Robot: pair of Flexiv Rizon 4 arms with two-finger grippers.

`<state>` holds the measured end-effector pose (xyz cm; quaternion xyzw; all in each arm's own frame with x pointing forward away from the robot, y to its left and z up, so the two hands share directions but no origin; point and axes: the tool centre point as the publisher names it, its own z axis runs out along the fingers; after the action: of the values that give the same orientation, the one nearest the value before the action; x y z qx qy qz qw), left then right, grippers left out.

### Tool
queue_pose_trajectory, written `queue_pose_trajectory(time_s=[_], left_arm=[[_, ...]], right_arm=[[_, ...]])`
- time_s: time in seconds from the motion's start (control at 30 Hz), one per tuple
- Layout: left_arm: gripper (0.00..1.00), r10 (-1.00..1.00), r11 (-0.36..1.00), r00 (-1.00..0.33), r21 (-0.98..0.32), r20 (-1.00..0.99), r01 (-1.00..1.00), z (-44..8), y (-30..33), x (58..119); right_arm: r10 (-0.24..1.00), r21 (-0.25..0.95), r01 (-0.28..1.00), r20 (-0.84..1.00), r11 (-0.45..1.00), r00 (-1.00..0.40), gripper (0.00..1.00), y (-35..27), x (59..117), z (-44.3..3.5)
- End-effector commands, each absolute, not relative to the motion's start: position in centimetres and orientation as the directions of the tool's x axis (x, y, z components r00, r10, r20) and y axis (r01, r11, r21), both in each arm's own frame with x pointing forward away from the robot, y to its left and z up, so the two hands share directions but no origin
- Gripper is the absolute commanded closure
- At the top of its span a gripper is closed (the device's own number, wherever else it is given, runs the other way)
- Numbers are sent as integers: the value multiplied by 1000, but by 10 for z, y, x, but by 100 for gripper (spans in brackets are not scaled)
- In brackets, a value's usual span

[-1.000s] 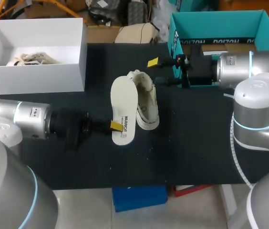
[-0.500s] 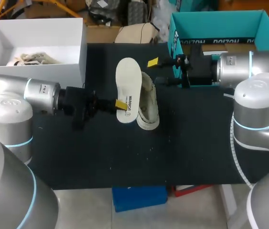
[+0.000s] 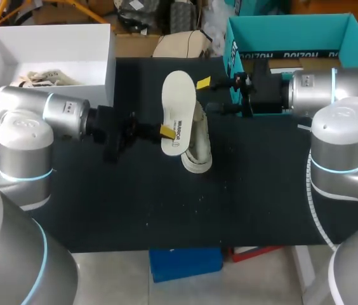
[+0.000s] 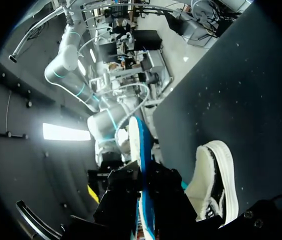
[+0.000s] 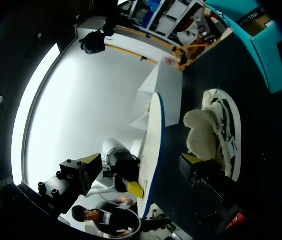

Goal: Take the shoe out of the shoebox, open the shoe tongue, remove and reinsert the insole, then place the shoe into the shoebox

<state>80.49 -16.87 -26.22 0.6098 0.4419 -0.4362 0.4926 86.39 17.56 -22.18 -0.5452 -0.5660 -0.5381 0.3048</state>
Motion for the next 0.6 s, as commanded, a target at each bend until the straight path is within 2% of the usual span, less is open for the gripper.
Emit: queue_pose_trajectory(time_s=[0.03,0.4,0.6], left_arm=[[100,111,-130,230,215,-967,968,-263,-170,806],[100,111,-130,230,215,-967,968,-263,-170,806],[100,111,-130,230,215,-967,968,-263,-170,806]], right_arm=[[289,277,944,932,-177,-219,0,177,863,-223],[289,277,944,932,-177,-219,0,177,863,-223],[249,214,973,950,-82,-188,0,162,865,-234]])
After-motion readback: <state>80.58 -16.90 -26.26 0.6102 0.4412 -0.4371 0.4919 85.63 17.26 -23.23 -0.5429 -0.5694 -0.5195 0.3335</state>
